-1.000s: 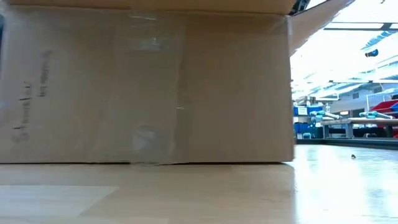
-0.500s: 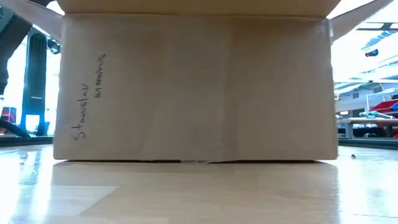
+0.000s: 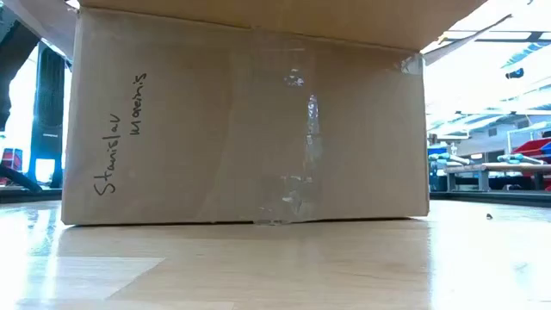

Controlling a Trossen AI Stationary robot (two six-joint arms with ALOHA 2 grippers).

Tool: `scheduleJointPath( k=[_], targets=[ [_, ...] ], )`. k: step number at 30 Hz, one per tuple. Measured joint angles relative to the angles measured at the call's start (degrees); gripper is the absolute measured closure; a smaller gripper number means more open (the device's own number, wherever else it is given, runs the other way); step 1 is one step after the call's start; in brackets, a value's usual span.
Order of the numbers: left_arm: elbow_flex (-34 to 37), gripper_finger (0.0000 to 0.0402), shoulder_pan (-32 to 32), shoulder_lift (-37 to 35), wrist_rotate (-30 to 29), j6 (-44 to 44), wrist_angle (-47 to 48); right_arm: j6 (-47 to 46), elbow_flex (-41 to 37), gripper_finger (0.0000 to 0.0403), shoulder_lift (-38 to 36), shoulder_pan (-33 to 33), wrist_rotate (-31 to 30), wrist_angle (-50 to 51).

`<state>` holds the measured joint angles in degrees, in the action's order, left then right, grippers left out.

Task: Unpack boxes
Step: Put the white pill bottle into the zip bag

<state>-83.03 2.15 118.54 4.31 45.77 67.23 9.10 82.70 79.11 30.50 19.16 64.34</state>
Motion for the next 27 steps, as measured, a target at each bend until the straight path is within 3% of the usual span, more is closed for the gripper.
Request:
scheduleJointPath(
  k=[9, 19, 27],
  targets=[
    [0.6, 0.0169, 0.1, 0.1, -2.1, 1.9, -3.0, 0.1, -2.3, 0.0247, 0.0, 0.0, 0.0, 0.2],
    [-0.4, 0.0318, 0.0, 0.2, -6.3, -0.7, -3.3, 1.5, -1.6, 0.0247, 0.0, 0.0, -2.8, 0.1],
    [-9.5, 0.0320, -0.1, -3.4, -8.1, -2.1, 5.2, 1.5, 4.3, 0.0247, 0.0, 0.1, -3.3, 1.5]
  ],
)
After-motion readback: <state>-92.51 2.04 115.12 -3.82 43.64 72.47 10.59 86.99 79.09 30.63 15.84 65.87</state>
